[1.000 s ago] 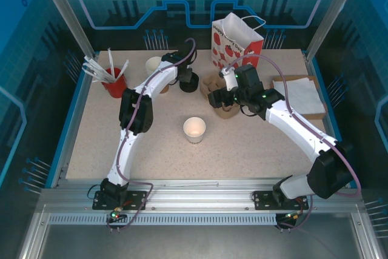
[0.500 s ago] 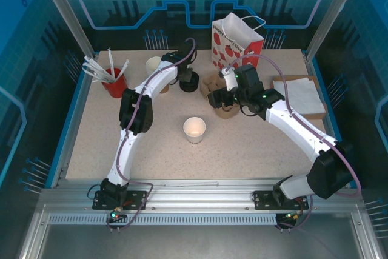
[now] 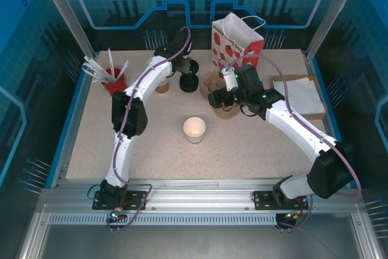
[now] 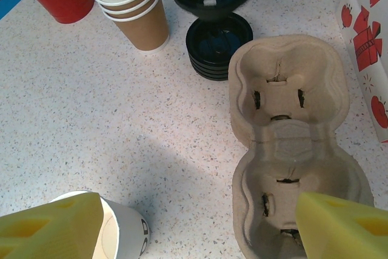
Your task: Pack the takeout coffee
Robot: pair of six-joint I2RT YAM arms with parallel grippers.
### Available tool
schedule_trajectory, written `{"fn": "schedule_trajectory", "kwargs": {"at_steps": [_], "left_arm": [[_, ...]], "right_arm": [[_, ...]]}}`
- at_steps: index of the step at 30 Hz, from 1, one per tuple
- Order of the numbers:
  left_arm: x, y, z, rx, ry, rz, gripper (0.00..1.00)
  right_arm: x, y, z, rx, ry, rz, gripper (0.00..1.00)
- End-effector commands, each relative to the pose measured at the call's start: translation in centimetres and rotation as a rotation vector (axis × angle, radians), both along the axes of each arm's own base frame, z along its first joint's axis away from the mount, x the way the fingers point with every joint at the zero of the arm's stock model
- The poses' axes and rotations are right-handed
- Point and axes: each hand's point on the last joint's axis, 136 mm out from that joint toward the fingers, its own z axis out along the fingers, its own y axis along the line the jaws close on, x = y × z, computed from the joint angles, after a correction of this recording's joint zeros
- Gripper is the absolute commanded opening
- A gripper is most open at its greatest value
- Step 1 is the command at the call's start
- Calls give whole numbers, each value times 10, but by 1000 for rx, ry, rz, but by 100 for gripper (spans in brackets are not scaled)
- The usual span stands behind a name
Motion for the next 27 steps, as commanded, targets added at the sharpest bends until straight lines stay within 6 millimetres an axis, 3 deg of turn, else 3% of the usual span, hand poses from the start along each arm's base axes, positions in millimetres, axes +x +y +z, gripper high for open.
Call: {"fn": "schedule_trajectory", "kwargs": {"at_steps": [1,6,11,14,17,19,22,27], "left_arm": [[-19,-7,51,-44,-70,-42,15],[-59,-18,85,-91,-131,-76,15],[-119,-21,86,-228,-166,-89,16],[-149,-24,82,-346,-171,-100,16],[-175,-29,75,-456,-145,-132,16],[-186,-28,69,-488,-134,-127,16],[-200,-29,63,-546,-123,-132,16],[-218,-38,65,-657,-98,-165,17]], "right_arm": [[-8,-2,28,23,-53,4,84],[-21,-16,38,13,-84,-19,84],[-41,-18,41,78,-76,-2,84],[-54,-9,47,159,-61,53,84],[-59,-13,47,164,-71,46,85],[-58,-14,43,171,-65,34,84],[-64,4,34,234,-19,105,84],[-65,19,27,289,17,152,84]]}}
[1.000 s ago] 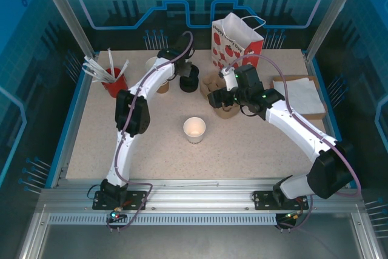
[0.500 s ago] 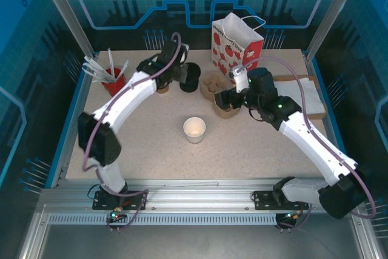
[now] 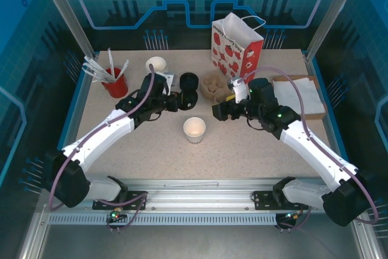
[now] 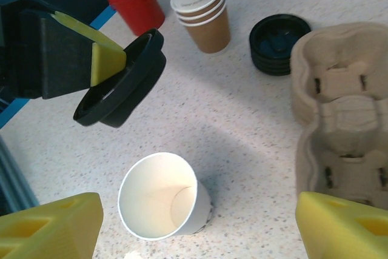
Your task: Pack the takeout coffee
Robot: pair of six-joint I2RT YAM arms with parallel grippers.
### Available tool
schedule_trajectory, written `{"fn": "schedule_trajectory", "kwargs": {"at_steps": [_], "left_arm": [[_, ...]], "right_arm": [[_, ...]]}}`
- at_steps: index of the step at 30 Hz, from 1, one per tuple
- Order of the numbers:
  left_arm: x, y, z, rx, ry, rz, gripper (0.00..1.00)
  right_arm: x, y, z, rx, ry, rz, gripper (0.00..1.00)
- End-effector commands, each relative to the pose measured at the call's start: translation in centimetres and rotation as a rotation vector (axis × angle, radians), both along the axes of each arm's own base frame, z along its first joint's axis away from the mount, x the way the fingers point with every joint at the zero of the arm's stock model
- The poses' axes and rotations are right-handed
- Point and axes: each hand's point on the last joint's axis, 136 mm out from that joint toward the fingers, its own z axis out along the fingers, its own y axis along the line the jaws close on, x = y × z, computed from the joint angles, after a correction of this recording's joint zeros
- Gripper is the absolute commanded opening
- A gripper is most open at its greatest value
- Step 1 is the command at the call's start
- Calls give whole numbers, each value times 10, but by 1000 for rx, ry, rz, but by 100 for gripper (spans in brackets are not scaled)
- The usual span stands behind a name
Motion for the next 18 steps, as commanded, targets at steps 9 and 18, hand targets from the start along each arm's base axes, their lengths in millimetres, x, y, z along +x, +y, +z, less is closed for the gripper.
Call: {"fn": "schedule_trajectory", "kwargs": {"at_steps": [9,18], "left_arm": [[-26,-34,68,-438,-40,-96,17],[-42,-49,127,-743,-3,-170,16]], "right_arm": [[-7,28,56,353,-50,183,85],[-5,39,123,623,-203,293,88]]}}
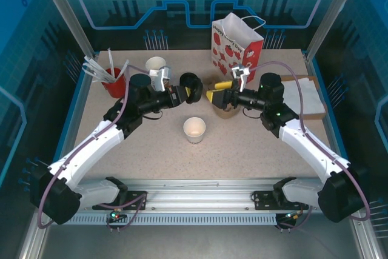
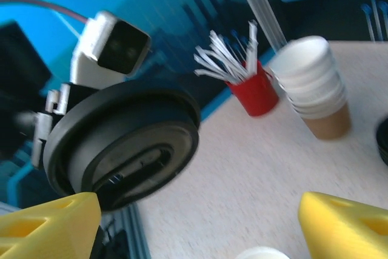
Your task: Pack the takeout coffee
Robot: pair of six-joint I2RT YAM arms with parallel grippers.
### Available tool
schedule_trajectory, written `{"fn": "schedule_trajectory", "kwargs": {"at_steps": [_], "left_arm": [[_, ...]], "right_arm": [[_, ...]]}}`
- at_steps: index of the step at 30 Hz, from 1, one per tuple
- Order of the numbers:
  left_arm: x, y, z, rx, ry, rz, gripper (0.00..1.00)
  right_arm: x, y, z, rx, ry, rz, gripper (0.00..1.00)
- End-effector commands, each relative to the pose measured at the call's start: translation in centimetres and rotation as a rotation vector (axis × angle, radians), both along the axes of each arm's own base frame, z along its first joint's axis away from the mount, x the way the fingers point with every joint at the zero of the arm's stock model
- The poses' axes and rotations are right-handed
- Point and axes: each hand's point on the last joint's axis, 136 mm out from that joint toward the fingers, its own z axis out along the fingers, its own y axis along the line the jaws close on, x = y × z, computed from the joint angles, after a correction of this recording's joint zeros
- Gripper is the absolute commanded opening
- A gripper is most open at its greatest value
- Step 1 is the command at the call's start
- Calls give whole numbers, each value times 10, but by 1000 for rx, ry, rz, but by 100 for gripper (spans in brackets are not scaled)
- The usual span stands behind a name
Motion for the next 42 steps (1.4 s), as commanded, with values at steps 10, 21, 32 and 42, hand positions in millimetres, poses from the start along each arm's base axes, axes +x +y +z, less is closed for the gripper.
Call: {"fn": "schedule_trajectory", "kwargs": {"at_steps": [10,21,32,42], "left_arm": [[-24,-8,72,-376,5,-92,16],[-31,-13,87,-490,19,-141,16],[-34,-22,89,-517,32,-182,16],[-33,-25,85,-517,43,-183,16]], "right_arm": [[-33,29,87,302,-204,87,97],[-40,39,98,332,-226,72,100],[-47,46,112,351,-260,92,99],[-51,42,116,333,-297,56,94]]}}
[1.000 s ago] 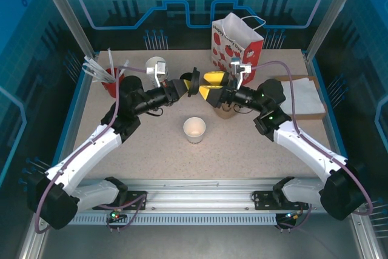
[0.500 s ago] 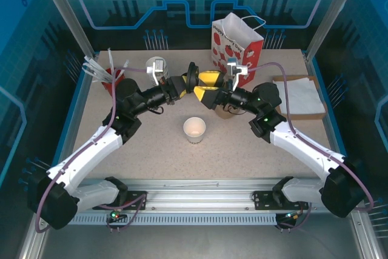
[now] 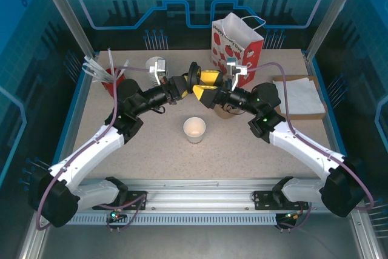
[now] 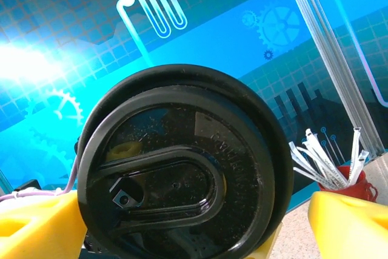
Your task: Pack the takeout coffee
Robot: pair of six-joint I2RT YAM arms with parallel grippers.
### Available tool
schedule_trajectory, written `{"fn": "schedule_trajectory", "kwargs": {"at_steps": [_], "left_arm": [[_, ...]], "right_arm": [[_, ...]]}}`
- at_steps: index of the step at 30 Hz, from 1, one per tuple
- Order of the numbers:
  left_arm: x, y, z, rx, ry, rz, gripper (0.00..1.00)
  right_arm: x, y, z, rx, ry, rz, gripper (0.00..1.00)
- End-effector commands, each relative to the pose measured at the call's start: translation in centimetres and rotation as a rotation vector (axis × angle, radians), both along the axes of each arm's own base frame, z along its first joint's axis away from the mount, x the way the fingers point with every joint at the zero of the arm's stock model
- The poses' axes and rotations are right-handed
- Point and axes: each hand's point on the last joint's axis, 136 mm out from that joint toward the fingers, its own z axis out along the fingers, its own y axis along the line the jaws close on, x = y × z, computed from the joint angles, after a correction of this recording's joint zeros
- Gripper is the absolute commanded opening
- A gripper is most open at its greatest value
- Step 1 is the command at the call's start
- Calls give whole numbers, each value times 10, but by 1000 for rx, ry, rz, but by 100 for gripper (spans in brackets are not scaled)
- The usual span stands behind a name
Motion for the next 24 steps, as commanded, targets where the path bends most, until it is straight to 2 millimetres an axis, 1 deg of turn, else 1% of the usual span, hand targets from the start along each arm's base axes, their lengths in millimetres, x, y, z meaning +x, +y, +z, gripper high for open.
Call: {"fn": "schedule_trajectory", "kwargs": {"at_steps": [1,7,12,18,24], "left_arm": [[-4,-3,-1,-16,-3,-28,16],[-3,-4,-3,-16,2,-26,16],[-3,-4,-3,-18,4,-27,15],[-2,-4,-3,-22,7,-27,15],[-2,-5,-5,-26,10,-29,15]], "right_arm": [[-12,-4,27,28,-83,-29,94],[-17,-7,31,14,-109,-59,96],[-20,-4,31,0,-117,-51,93],[-19,-2,27,-10,-112,-50,89],[-19,-1,26,-12,-109,-49,88]]}}
